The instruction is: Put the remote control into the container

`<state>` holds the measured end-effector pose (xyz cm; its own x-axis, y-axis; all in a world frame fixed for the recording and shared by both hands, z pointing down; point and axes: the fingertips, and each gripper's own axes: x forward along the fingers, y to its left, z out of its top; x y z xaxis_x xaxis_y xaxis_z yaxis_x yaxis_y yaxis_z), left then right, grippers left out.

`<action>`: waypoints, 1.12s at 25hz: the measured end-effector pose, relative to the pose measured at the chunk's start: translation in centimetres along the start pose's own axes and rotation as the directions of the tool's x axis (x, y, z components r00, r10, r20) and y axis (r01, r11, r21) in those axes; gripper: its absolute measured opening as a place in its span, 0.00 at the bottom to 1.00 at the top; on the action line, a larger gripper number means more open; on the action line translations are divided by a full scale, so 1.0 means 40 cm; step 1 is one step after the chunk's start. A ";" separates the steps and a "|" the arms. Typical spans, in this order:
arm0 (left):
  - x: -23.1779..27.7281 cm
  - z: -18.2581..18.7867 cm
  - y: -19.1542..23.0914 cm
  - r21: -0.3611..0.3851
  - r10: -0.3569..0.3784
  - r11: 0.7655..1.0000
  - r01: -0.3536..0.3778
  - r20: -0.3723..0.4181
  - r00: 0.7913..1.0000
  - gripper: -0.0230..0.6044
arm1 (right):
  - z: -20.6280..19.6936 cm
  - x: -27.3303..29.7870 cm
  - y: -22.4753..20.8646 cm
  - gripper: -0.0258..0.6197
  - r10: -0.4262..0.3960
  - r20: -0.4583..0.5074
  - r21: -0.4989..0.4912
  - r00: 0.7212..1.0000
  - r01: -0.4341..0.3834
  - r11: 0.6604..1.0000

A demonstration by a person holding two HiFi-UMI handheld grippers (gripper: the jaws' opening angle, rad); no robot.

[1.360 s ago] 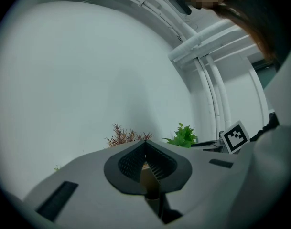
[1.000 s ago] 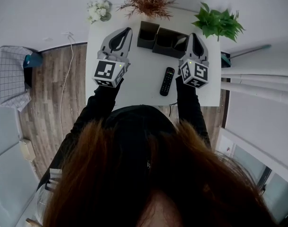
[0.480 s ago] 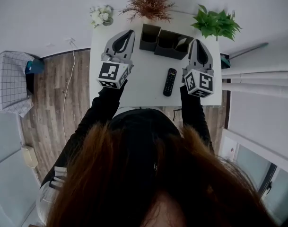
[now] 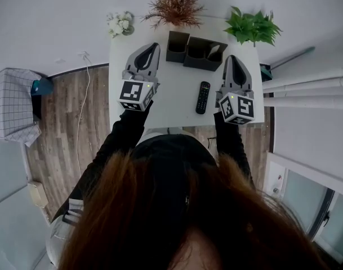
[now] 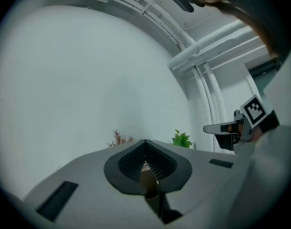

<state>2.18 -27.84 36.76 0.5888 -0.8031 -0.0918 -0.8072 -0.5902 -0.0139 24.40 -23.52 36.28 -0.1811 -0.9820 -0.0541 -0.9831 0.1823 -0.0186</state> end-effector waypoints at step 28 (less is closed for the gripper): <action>0.004 -0.019 -0.056 -0.019 -0.034 0.999 0.034 -0.001 0.999 0.05 | -0.023 -0.076 -0.044 0.07 -0.046 -0.039 0.004 0.998 0.046 0.999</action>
<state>4.10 -26.70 37.53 0.6162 -0.7824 -0.0905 -0.7856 -0.6188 0.0015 26.65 -20.88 37.39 -0.1369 -0.9905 -0.0144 -0.9902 0.1373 -0.0247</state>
